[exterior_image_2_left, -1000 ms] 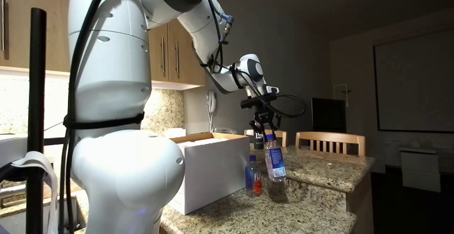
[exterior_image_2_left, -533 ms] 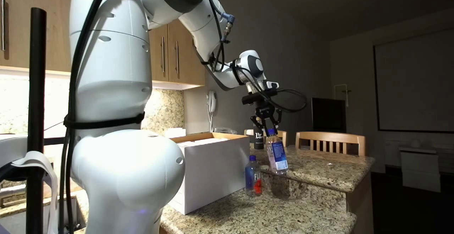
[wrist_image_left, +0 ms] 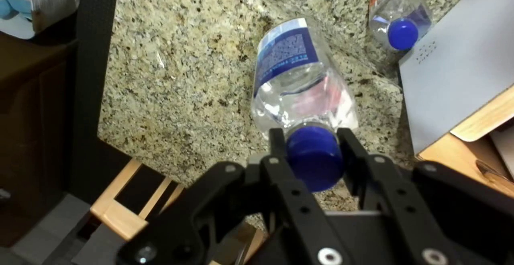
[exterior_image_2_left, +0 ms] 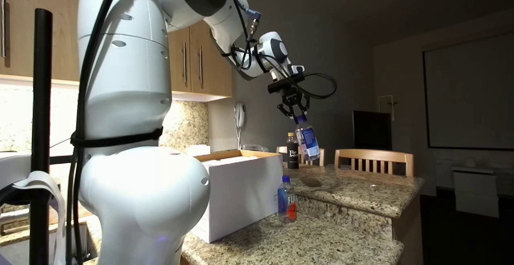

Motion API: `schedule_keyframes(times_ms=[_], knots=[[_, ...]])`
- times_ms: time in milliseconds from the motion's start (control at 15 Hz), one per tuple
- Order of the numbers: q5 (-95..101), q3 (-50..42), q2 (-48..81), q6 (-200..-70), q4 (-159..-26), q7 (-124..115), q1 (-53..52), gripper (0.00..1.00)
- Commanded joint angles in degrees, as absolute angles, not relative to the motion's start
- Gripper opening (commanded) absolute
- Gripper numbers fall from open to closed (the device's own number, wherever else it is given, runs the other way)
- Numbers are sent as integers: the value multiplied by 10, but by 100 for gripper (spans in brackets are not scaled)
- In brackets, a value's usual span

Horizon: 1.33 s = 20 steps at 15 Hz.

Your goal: Put the right bottle in the box

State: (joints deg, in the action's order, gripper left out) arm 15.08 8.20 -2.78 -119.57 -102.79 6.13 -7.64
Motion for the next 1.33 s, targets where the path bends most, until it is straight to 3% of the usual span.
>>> schedule_keyframes(times_ms=[0,333,1267], knots=[[140,92,-16,-1125,-954,88,-88,16],[138,113,-6,-1072,-881,100,-111,16],[22,151,95,-1109,-809,229,-142,15]])
